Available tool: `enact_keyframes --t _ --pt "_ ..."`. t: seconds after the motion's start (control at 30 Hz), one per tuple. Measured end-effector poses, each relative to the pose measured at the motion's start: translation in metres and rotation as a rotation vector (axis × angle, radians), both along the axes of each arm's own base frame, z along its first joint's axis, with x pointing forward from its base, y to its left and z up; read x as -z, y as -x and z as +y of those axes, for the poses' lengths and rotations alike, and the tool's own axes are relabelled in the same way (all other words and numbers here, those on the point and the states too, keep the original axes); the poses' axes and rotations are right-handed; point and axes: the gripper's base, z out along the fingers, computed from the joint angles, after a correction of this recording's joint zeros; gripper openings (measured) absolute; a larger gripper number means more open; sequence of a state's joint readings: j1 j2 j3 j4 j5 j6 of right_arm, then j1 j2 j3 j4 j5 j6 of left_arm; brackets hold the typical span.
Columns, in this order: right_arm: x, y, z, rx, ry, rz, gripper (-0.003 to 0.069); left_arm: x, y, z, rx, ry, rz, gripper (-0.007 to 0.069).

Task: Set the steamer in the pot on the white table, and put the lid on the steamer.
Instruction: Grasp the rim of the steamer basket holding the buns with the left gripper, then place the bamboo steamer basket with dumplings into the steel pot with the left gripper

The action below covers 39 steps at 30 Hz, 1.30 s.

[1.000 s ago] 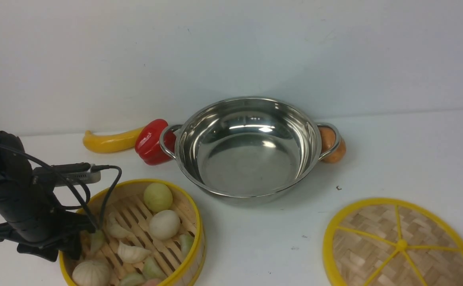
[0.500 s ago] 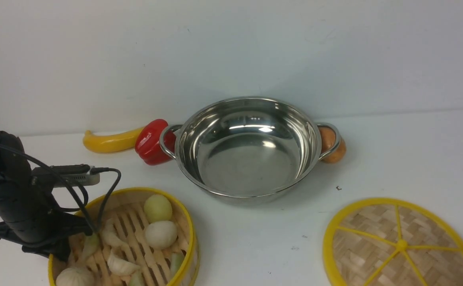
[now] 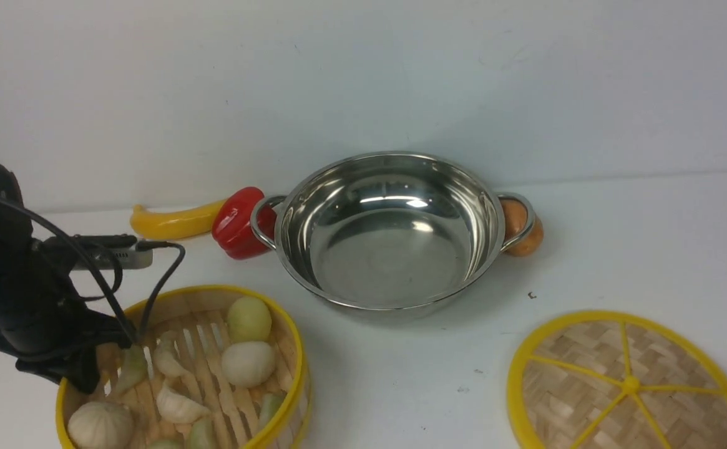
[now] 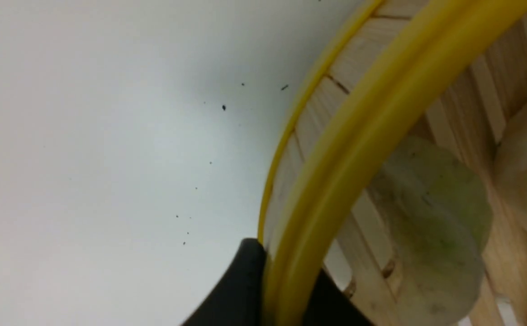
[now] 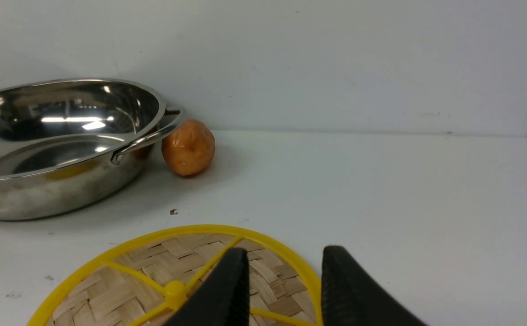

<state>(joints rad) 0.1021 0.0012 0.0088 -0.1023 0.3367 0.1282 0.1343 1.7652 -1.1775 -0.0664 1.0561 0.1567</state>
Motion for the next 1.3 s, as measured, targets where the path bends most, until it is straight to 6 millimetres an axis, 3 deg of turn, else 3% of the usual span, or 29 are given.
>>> enact_keyframes --t 0.37,0.67,0.97,1.3 --pt "0.0 0.0 0.0 0.0 0.0 0.0 0.0244 -0.062 -0.028 -0.012 0.042 0.013 -0.109 0.003" --pt "0.0 0.0 0.0 0.0 0.0 0.0 0.0244 -0.114 -0.053 -0.06 0.133 0.019 -0.287 0.003" --pt "0.0 0.0 0.0 0.0 0.0 0.0 0.0244 -0.119 -0.097 -0.09 0.155 0.076 -0.358 0.003" --pt "0.0 0.0 0.0 0.0 0.0 0.0 0.0244 -0.085 -0.16 -0.132 0.242 0.096 -0.415 0.003"
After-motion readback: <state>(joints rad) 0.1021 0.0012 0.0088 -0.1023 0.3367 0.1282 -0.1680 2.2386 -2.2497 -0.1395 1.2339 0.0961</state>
